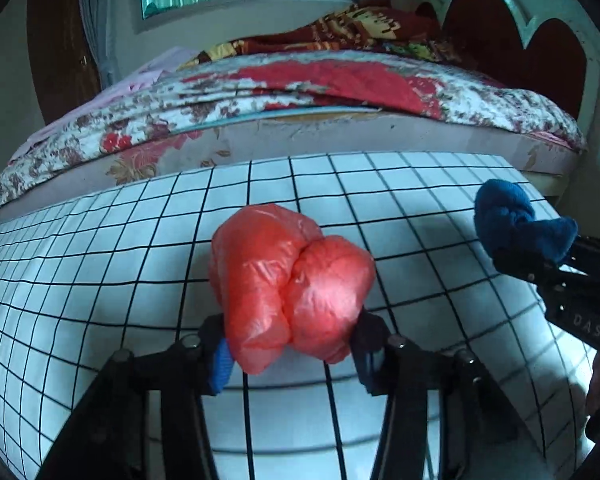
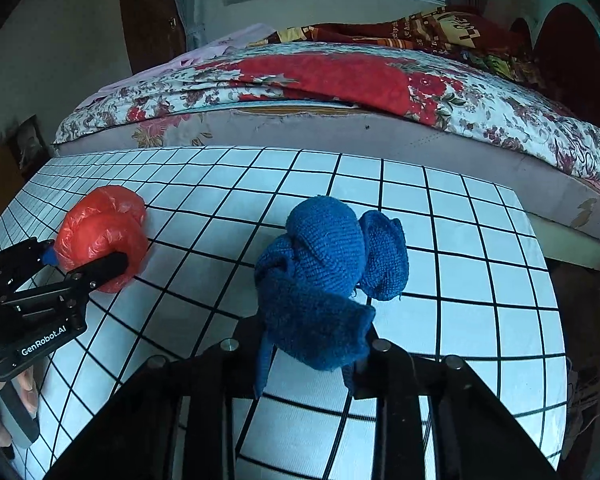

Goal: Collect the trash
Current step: 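Grasp the red plastic bag with left tool while right tool grasps blue cloth, then lift and carry red bag and blue cloth over the black bin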

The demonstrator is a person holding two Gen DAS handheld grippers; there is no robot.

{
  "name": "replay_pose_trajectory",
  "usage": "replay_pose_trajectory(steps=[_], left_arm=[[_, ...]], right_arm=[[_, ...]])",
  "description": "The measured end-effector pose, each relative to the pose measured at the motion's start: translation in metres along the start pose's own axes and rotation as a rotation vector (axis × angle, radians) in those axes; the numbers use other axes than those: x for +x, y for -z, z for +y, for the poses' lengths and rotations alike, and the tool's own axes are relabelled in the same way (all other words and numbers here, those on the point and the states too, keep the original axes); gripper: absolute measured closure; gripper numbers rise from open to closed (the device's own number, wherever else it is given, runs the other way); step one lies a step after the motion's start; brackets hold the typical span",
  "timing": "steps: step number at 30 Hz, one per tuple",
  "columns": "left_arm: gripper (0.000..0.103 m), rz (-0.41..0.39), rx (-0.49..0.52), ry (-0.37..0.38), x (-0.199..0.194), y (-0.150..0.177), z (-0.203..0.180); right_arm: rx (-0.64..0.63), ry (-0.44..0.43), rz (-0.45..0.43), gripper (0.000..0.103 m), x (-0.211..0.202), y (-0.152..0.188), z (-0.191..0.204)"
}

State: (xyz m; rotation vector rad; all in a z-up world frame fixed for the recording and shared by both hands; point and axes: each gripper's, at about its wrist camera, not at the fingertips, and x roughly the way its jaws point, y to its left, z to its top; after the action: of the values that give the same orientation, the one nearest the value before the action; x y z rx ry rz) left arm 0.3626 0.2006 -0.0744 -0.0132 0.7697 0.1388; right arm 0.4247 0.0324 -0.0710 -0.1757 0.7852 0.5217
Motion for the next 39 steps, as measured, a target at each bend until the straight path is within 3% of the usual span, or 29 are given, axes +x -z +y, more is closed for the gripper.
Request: replay_pose_trajectory(steps=[6,23,39], left_arm=[[0.054,-0.071,0.024,0.001,-0.046,0.021,-0.017],[0.054,-0.135,0.047,0.036,-0.155,0.071,-0.060],[0.054,-0.198,0.054,0.035,-0.219,0.097,-0.061]], right_arm=[[-0.013,0.004,-0.044,0.073,-0.045,0.026,0.008],[-0.003,0.032,-0.112,0.073,-0.177,0.097,0.019],[0.011,0.008,-0.180,0.073,-0.241,0.125,0.036]])
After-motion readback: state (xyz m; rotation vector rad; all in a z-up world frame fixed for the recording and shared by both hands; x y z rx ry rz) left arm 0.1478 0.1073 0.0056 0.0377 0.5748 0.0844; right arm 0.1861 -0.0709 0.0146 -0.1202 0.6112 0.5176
